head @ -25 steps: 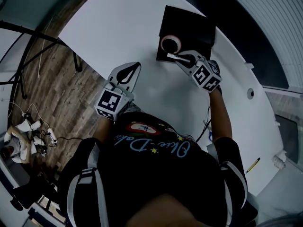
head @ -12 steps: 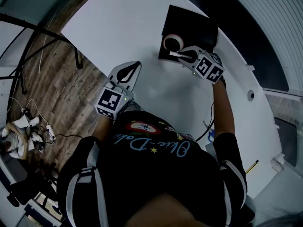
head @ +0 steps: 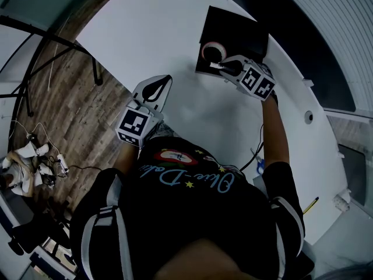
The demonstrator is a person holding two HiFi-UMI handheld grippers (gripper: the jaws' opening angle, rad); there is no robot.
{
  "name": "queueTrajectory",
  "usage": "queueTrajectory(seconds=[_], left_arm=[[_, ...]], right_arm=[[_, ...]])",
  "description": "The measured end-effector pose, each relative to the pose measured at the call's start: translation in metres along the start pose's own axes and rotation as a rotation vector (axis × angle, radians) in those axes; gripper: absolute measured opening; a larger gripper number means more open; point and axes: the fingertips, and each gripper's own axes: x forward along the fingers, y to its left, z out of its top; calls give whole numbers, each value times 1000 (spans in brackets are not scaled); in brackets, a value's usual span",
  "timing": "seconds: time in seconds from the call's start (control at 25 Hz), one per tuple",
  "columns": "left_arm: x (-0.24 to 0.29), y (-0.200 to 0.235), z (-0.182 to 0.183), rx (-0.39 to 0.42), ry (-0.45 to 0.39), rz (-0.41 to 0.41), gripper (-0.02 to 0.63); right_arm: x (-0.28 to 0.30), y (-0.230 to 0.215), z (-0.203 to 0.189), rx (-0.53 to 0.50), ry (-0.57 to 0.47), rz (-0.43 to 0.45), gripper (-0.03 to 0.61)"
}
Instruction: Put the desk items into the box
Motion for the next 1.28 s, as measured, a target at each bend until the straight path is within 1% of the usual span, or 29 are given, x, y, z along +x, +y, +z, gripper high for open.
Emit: queueTrajectory(seconds=[0.24, 0.6, 0.84, 1.0, 1.28], left_arm=[[2, -1, 2, 11, -11, -12, -3], [0, -2, 6, -11, -13, -10, -3], [-1, -2, 3, 12, -13, -10, -3], [-3, -3, 3, 4, -14, -12, -3], [-5, -2, 3, 10, -16, -3, -3]], right_arm=[[-1, 1, 0, 0, 5, -5, 69], [-4, 2, 1, 8, 6, -14, 69], [-7, 7, -1, -44, 51, 11, 69], [-7, 9, -2, -35, 48, 31, 69], [-6, 7, -3, -27, 53, 28, 69]])
